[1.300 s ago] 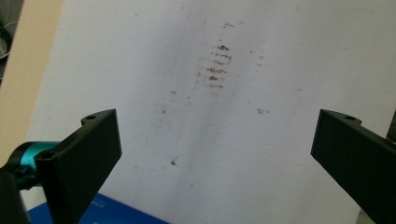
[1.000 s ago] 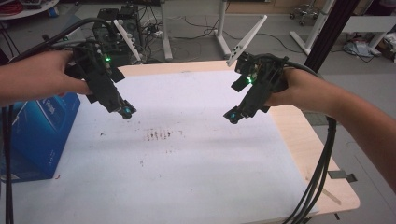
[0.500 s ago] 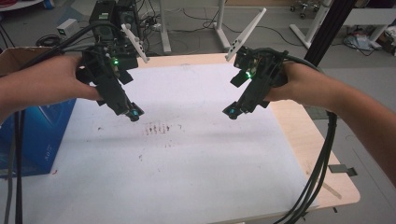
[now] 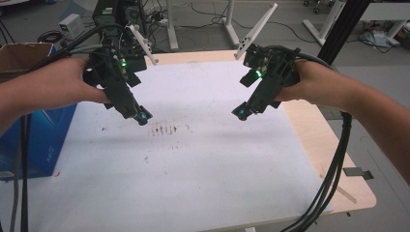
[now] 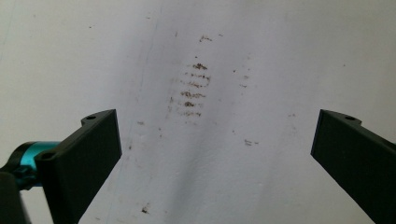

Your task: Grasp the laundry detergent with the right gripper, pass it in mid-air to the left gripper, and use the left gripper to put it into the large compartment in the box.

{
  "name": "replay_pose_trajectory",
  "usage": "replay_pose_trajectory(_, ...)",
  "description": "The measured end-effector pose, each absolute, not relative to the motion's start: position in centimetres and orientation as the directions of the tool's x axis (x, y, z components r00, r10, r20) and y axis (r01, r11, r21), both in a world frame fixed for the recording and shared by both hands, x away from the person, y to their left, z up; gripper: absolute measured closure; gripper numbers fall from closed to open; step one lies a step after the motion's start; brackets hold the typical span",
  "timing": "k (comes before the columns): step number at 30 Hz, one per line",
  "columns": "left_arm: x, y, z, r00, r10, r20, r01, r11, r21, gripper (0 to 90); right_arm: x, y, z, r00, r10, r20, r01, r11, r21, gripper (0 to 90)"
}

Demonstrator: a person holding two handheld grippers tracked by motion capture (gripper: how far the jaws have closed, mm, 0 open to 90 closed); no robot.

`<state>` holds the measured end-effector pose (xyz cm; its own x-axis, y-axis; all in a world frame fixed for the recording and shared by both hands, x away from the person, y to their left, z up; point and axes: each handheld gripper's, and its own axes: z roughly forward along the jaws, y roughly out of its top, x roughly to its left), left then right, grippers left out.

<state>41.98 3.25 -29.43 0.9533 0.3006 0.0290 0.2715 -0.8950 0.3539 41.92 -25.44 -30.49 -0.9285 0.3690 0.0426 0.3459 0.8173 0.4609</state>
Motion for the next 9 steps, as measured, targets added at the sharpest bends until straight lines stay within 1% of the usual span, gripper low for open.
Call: replay_pose_trajectory(9,42.12,3.29,-29.54,0.954,0.299,0.020,0.272,-0.894,0.357,1.6,41.81,-25.43,-30.53,-0.926,0.376,0.043,0.352,0.813,0.464,0.7)
